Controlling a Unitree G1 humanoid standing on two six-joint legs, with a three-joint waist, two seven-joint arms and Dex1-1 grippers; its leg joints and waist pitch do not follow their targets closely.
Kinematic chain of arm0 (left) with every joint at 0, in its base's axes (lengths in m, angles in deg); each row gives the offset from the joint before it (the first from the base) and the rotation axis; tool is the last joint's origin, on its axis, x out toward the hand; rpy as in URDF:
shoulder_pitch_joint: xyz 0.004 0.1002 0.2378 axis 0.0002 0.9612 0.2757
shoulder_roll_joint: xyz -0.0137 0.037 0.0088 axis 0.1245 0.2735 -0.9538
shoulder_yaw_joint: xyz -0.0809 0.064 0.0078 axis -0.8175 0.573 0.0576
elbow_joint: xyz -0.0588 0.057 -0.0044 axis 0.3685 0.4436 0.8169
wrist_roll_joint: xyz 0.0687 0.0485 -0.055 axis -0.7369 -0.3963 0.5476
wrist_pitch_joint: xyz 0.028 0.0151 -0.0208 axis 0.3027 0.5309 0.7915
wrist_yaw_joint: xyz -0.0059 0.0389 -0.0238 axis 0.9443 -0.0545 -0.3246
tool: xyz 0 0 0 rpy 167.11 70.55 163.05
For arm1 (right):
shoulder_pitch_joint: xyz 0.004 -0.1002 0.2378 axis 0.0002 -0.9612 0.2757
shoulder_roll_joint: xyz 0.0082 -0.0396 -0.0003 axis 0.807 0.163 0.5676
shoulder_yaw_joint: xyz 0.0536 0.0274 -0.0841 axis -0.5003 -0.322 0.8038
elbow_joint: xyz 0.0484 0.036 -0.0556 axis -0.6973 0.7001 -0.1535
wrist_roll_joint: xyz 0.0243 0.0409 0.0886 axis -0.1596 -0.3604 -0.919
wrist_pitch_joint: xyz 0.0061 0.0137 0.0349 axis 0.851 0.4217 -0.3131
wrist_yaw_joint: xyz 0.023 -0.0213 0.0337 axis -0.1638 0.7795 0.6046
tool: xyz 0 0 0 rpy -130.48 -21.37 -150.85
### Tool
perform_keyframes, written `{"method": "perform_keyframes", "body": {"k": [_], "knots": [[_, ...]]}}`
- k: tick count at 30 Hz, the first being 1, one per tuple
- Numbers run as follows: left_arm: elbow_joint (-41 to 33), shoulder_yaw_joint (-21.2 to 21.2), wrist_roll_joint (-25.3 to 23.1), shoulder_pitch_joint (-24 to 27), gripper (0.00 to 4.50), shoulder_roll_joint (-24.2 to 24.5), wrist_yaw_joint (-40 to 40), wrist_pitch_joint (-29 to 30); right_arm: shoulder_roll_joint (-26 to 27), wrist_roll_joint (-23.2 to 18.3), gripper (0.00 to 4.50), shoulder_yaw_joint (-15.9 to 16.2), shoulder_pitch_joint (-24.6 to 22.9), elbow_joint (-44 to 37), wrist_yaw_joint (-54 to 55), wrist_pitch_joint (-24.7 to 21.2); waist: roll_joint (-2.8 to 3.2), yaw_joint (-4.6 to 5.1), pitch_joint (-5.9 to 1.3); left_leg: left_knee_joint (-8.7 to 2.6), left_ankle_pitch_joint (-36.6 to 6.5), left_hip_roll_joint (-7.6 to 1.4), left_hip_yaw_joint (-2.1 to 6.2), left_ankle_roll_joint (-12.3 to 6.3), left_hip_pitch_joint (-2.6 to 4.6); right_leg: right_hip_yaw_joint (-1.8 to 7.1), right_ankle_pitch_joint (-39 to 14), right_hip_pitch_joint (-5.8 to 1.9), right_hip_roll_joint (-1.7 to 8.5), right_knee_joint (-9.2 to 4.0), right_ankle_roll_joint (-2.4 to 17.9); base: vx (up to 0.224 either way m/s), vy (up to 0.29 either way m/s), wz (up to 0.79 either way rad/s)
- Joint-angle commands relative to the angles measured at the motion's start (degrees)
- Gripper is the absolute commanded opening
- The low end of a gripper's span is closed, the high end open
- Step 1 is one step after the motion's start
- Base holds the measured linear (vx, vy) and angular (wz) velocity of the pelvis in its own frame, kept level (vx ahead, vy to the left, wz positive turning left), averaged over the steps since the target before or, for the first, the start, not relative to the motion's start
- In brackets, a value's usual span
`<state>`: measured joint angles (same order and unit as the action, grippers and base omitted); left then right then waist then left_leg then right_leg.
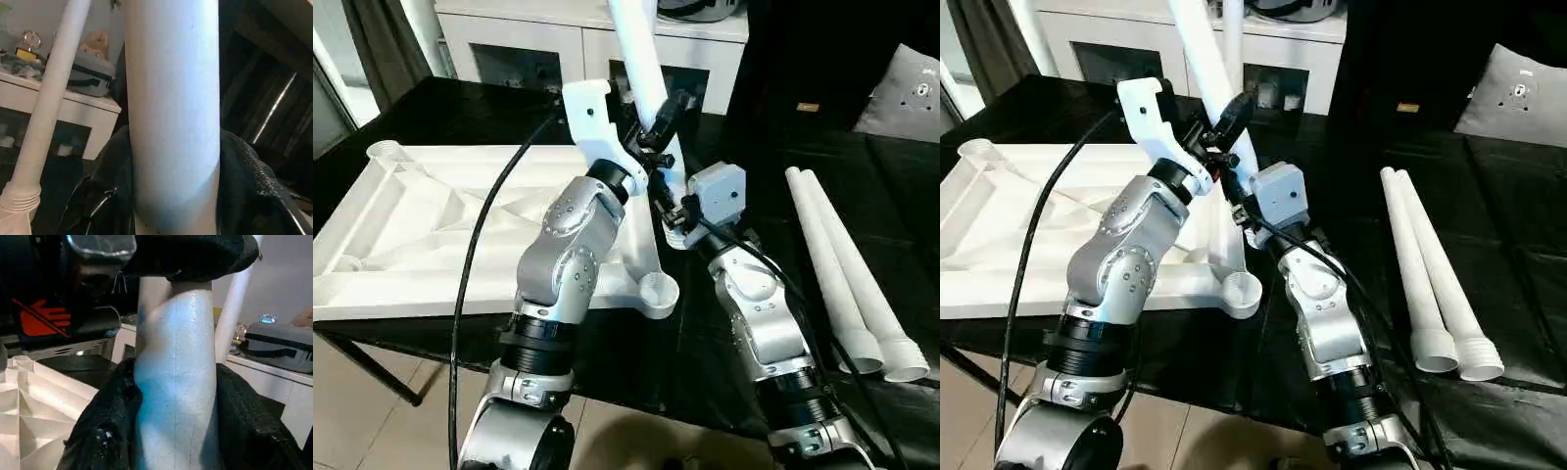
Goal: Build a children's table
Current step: Pick table leg
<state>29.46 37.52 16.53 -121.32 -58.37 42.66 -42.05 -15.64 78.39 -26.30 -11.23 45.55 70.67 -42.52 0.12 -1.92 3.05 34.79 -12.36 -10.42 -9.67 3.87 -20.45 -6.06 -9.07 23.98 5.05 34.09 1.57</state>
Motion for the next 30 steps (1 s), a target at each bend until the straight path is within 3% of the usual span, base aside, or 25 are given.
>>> {"method": "perform_keyframes", "body": {"k": [1, 6, 8, 9, 10, 12, 15, 17, 18, 19, 25, 28, 30], "knots": [[0.12, -0.29, -0.03, 0.92, 1.9, -3.89, 0.53, -0.15, -0.16, 0.32, 1.84, 0.25, 1.02, 0.19, 0.02, 1.36, -0.81, -0.08, -4.21, -3.35, -3.54, -1.76, 0.29, -6.63, -0.74, 2.98, -11.77, -4.34, 2.77, -3.56, 8.38, 0.0, 0.0, 0.0], [1.03, -0.92, 0.84, 0.42, 1.86, -3.6, 1.43, -0.25, -0.38, 0.08, 1.84, -0.13, 1.7, 1.05, 0.52, 0.59, -0.48, -0.02, -4.21, -3.34, -3.65, -1.77, 0.3, -6.49, -0.67, 2.99, -11.26, -4.3, 2.72, -3.48, 8.69, 0.0, 0.0, 0.0], [1.68, -1.7, 1.12, 0.1, 1.86, -3.23, 2.06, -0.31, -0.62, 0.42, 1.84, -0.15, 1.85, 1.13, 0.94, 0.19, -0.63, -0.02, -4.26, -3.3, -3.5, -1.7, 0.29, -6.52, -0.71, 3.0, -10.87, -4.39, 2.71, -3.48, 8.71, 0.0, 0.0, 0.0], [1.93, -1.92, 1.15, -0.05, 1.85, -3.1, 2.23, -0.36, -0.73, 0.56, 1.84, -0.15, 1.88, 1.13, 1.05, 0.17, -0.26, -0.08, -4.29, -3.3, -3.31, -1.73, 0.37, -6.53, -0.69, 2.97, -10.53, -4.42, 2.75, -3.41, 8.83, 0.0, 0.0, 0.0], [2.56, -2.53, 1.19, -0.42, 1.85, -2.78, 2.73, -0.52, -0.73, 0.06, 1.84, -0.33, 1.81, 1.13, 0.84, -0.02, -0.42, -0.01, -4.3, -3.28, -3.24, -1.76, 0.35, -6.54, -0.69, 2.98, -10.32, -4.39, 2.71, -3.47, 8.85, 0.0, 0.0, 0.0], [4.02, -3.72, 1.17, -1.28, 1.85, -1.99, 3.75, -0.95, -0.93, -0.94, 2.54, -0.59, 1.68, 1.25, 0.16, -0.54, -0.66, -0.03, -4.25, -3.31, -3.59, -1.67, 0.29, -6.7, -0.64, 2.98, -10.45, -4.4, 2.67, -3.48, 9.04, 0.0, 0.0, 0.0], [5.51, -4.66, 0.73, -2.15, 1.85, -0.56, 4.3, -1.64, -1.23, -1.79, 2.56, -0.87, 1.77, 1.55, -0.58, -1.38, -0.62, -0.02, -4.32, -3.24, -3.38, -1.66, 0.3, -6.68, -0.69, 2.98, -10.72, -4.45, 2.7, -3.46, 8.79, 0.0, 0.0, 0.0], [6.66, -5.62, 0.47, -2.85, 1.85, 0.76, 4.68, -2.22, -1.6, -3.35, 2.8, -0.69, 1.75, 1.29, -2.79, -2.81, -0.66, 0.1, -4.3, -3.24, -3.71, -1.56, 0.31, -6.92, -0.7, 2.9, -11.02, -4.52, 2.59, -3.59, 8.47, 0.0, 0.0, 0.0], [7.07, -5.94, 0.44, -3.08, 1.85, 1.1, 4.81, -2.41, -1.6, -4.56, 2.93, -0.67, 1.69, 1.14, -4.14, -3.45, -0.28, 0.08, -4.28, -3.24, -4.0, -1.55, 0.36, -7.15, -0.59, 2.87, -11.11, -4.52, 2.61, -3.65, 8.34, 0.0, 0.0, 0.0], [7.76, -6.43, 0.43, -3.43, 1.84, 1.74, 4.8, -2.74, -1.97, -5.07, 2.97, -0.56, 1.36, 0.69, -5.06, -4.36, -0.3, 0.15, -4.29, -3.29, -3.86, -1.74, 0.44, -7.19, -0.63, 2.87, -10.83, -4.52, 2.66, -3.62, 8.45, 0.0, 0.0, 0.0], [10.51, -7.52, 0.59, -4.72, 1.84, 4.54, 3.89, -3.43, -3.33, -7.64, 3.47, -1.18, -0.24, -1.08, -7.51, -6.8, -0.1, -0.12, -4.5, -3.16, -2.08, -1.87, 0.46, -7.59, -0.43, 2.93, -7.51, -4.46, 2.74, -3.15, 10.55, 0.0, 0.0, 0.0], [12.1, -7.31, 0.4, -5.47, 1.84, 6.17, 1.86, -3.23, -4.93, -9.0, 3.64, -2.27, -0.5, -1.72, -8.77, -9.31, -0.05, -0.33, -4.53, -3.1, -1.57, -1.89, 0.48, -7.75, -0.41, 2.98, -6.62, -4.5, 2.8, -2.99, 11.42, 0.0, 0.0, 0.0], [13.6, -7.31, 0.38, -6.41, 1.84, 7.47, -1.65, -2.61, -7.33, -13.84, 3.86, -4.84, -0.39, -3.58, -11.56, -15.37, -0.17, -0.4, -4.46, -3.12, -1.75, -1.75, 0.43, -8.04, -0.33, 2.98, -6.96, -4.57, 2.72, -3.13, 11.42, 0.0, 0.0, 0.0]]}}
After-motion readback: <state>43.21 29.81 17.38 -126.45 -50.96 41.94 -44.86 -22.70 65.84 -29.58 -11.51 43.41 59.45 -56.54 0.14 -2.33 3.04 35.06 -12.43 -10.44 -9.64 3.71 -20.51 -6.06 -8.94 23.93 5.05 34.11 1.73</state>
